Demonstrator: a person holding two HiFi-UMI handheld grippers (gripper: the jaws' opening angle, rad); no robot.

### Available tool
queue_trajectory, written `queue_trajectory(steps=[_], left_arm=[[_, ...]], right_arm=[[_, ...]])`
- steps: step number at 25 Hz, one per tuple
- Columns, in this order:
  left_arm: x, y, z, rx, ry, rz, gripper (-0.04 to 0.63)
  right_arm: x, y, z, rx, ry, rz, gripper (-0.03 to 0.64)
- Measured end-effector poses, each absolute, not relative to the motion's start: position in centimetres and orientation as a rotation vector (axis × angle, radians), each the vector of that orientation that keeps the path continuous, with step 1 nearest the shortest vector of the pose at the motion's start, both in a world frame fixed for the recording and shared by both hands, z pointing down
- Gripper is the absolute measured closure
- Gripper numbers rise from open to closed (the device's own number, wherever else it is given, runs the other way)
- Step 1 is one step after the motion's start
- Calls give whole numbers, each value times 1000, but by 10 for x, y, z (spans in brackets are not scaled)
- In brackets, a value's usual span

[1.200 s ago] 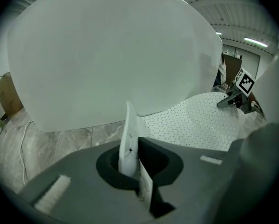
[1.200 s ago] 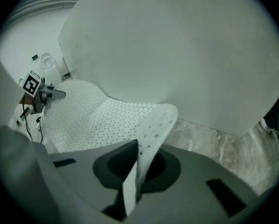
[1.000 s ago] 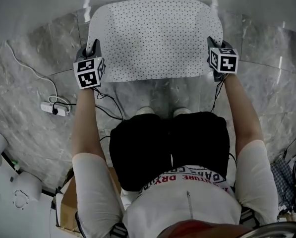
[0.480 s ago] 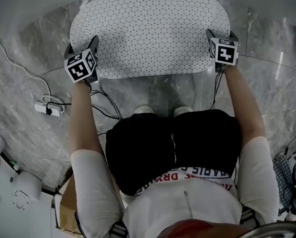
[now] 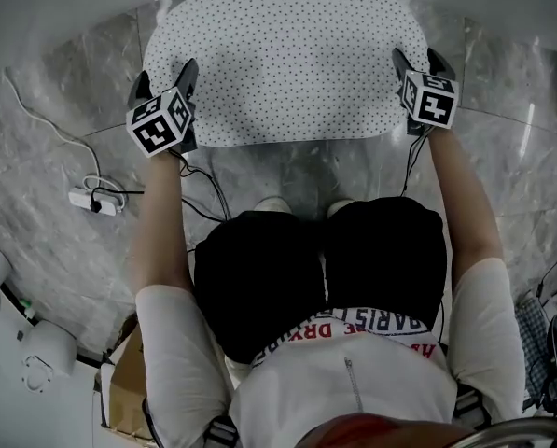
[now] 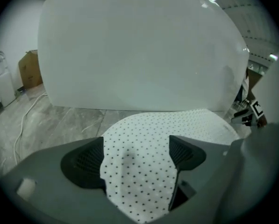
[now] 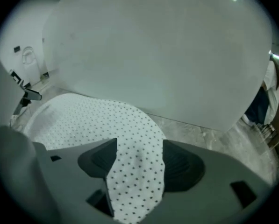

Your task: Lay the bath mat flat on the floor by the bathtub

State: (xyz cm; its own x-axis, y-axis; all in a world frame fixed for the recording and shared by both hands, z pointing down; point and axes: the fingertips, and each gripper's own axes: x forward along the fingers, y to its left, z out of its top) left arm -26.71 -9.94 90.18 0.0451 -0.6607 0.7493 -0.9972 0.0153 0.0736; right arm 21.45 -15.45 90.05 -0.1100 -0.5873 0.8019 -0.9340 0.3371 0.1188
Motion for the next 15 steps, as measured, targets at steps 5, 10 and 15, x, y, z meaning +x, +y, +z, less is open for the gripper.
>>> queue_trajectory(steps=[5, 10, 15], left_arm=[[-241, -98, 862, 1785, -1705, 760, 534], [-216, -90, 807, 1868, -1674, 821, 583], [-191, -77, 725, 1912, -1612, 780, 583]], right_arm=[[176, -149, 860, 1318, -1917, 591, 521], [150, -145, 796, 1318, -1980, 550, 604], [125, -124, 719, 1237, -2046, 493, 606]])
